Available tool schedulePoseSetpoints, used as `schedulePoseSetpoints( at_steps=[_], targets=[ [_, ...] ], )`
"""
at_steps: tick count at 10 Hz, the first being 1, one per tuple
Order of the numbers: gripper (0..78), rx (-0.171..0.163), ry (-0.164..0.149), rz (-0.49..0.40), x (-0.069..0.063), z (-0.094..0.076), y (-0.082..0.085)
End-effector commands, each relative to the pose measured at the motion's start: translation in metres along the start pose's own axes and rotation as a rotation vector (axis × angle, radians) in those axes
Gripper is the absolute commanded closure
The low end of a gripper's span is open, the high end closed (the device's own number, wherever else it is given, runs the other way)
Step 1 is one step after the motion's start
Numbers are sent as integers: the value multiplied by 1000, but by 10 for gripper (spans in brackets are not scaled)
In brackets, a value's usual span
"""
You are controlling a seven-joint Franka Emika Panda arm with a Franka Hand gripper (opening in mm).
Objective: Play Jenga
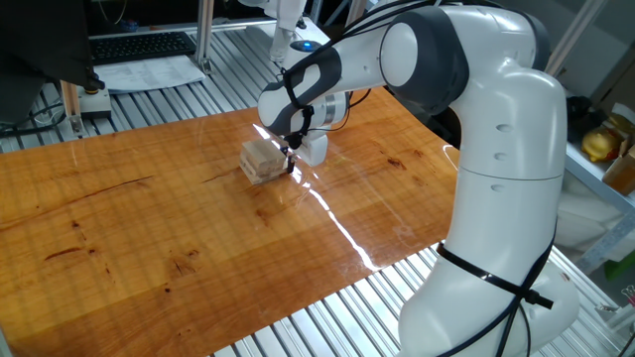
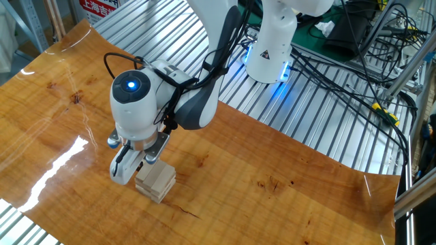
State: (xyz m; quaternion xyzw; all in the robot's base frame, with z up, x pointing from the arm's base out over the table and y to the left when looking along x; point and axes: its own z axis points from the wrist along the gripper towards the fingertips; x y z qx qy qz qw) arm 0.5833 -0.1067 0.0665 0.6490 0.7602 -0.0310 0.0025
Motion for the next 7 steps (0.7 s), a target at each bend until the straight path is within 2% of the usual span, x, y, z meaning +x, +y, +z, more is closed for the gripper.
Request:
schedulePoseSetpoints(
  at_steps=[1,2,7],
  targets=[
    [764,-4,-2,0,0,-1,1],
    [764,-29,-13,15,0,-1,0],
    [764,-35,-20,22,2,0,-4]
  ],
)
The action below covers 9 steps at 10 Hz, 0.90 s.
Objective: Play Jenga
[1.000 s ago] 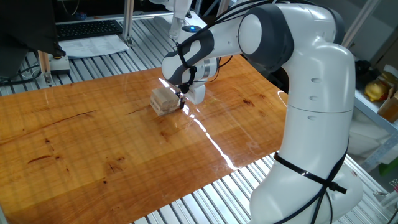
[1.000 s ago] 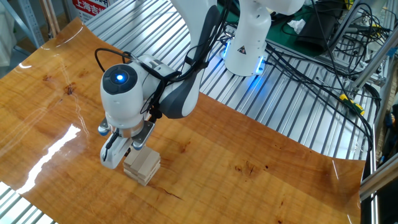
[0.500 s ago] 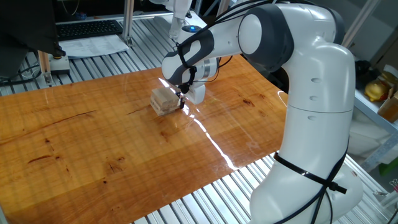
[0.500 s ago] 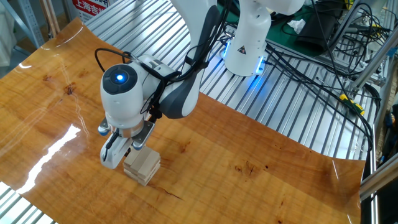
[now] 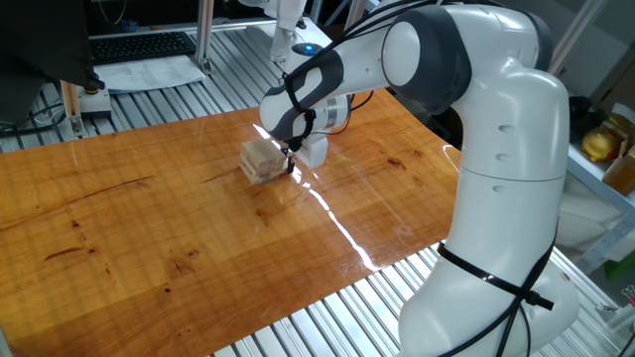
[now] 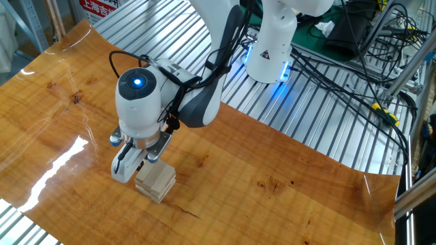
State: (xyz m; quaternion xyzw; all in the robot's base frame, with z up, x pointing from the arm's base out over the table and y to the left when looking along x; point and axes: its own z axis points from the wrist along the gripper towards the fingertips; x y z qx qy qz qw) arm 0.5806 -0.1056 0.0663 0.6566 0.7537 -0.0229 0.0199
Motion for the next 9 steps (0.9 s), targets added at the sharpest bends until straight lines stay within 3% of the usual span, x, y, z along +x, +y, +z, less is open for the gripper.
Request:
schedulePoseSetpoints(
  at_steps=[1,9],
  targets=[
    [764,0,-9,3,1,0,-2],
    [764,0,-31,13,2,1,-4]
  ],
)
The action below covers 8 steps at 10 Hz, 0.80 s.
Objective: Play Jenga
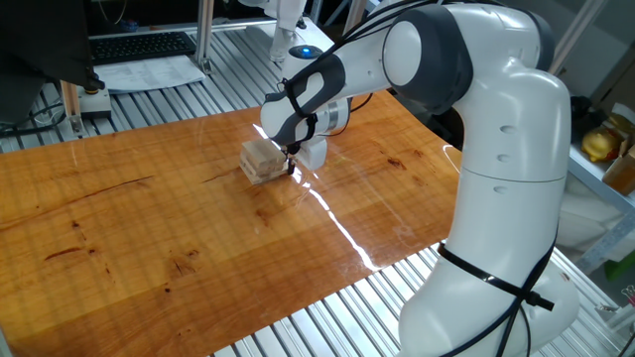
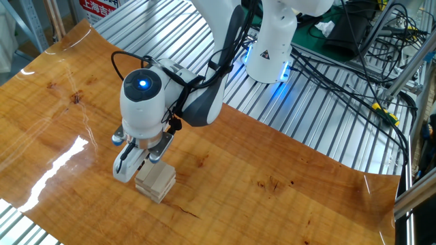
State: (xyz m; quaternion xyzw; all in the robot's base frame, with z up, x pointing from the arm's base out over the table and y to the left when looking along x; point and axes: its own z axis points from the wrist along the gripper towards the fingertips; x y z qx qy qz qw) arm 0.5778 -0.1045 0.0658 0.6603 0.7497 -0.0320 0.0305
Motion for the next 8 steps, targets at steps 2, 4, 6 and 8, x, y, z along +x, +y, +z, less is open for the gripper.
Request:
schedulePoseSetpoints(
  at_steps=[2,4,6,8],
  targets=[
    [764,0,-5,1,1,1,-3],
    [764,1,-6,3,2,2,-4],
    [764,2,-5,3,2,2,-5],
    [764,2,-6,2,2,2,-5]
  ],
)
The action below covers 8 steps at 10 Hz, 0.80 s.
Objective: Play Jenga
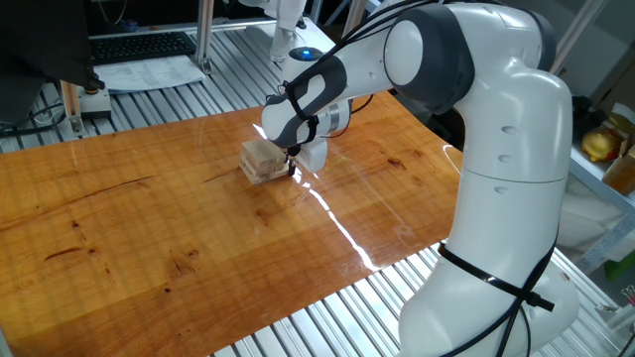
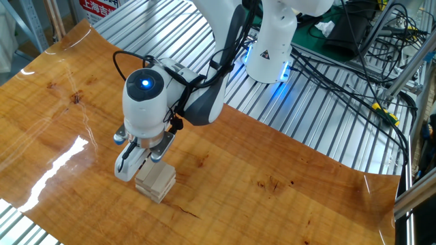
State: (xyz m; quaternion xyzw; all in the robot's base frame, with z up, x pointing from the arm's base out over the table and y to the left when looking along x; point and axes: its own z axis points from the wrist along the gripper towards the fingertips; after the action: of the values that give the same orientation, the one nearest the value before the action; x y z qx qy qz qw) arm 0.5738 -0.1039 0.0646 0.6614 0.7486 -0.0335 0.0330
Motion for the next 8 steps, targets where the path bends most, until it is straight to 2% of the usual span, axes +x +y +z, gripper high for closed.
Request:
schedulePoseSetpoints(
  at_steps=[1,3,6,8],
  targets=[
    [764,3,-1,-1,0,1,-1],
    [764,4,-3,2,0,1,-1],
    [764,7,-31,15,0,2,-1],
    [764,7,-31,18,0,1,-1]
  ],
)
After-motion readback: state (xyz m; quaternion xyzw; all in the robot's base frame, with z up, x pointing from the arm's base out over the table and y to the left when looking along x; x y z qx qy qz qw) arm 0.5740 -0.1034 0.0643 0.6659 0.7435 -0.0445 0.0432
